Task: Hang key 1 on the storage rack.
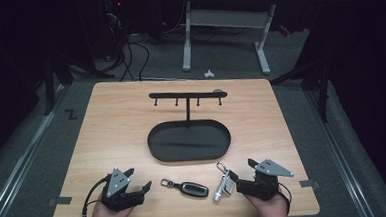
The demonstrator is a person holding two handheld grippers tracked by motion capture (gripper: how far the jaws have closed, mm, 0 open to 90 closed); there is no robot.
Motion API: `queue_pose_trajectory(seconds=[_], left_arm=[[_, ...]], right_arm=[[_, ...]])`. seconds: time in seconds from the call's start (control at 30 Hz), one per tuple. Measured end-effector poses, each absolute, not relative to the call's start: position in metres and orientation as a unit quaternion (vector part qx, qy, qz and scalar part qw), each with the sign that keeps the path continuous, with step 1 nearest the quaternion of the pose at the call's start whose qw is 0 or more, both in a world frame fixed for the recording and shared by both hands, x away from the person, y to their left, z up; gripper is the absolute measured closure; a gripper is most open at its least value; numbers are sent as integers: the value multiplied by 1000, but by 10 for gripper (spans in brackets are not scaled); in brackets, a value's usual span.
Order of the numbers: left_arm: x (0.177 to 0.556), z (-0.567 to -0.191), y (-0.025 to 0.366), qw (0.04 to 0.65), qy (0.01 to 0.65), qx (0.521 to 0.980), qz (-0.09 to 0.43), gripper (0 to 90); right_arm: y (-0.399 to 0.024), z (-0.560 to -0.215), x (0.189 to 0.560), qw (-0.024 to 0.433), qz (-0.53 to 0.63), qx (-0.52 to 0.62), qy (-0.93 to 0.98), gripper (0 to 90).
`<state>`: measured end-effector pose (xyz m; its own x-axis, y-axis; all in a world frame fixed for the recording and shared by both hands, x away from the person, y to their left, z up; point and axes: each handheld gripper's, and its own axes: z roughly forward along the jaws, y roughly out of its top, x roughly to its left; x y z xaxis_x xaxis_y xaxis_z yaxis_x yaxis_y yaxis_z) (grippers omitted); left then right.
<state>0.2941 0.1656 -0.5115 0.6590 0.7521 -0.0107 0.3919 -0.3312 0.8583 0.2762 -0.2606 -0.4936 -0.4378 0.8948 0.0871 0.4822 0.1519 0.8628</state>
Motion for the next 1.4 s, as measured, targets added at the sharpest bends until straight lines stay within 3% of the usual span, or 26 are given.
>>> queue_pose_trajectory(seconds=[0.2, 0.4, 0.53, 0.77, 0.9, 1.2, 1.3, 1.4], left_arm=[[295, -513, 162, 445, 358, 796, 201, 242], [299, -514, 158, 446, 354, 797, 200, 242], [300, -513, 153, 451, 347, 799, 197, 243], [302, -513, 148, 451, 341, 801, 196, 242], [303, -513, 146, 452, 339, 802, 193, 243], [308, -513, 138, 455, 332, 804, 189, 243], [308, -513, 138, 455, 332, 804, 189, 243], [308, -513, 138, 456, 333, 803, 190, 243]], right_arm=[[-242, -491, 268, 212, 449, 456, 739, 285], [-222, -492, 252, 196, 444, 420, 767, 744], [-203, -500, 247, 201, 417, 393, 794, 874], [-196, -517, 251, 213, 362, 398, 816, 881], [-215, -520, 257, 224, 340, 434, 804, 888], [-312, -518, 273, 249, 327, 567, 714, 897], [-315, -515, 269, 249, 336, 567, 710, 881], [-299, -509, 263, 241, 359, 540, 723, 797]])
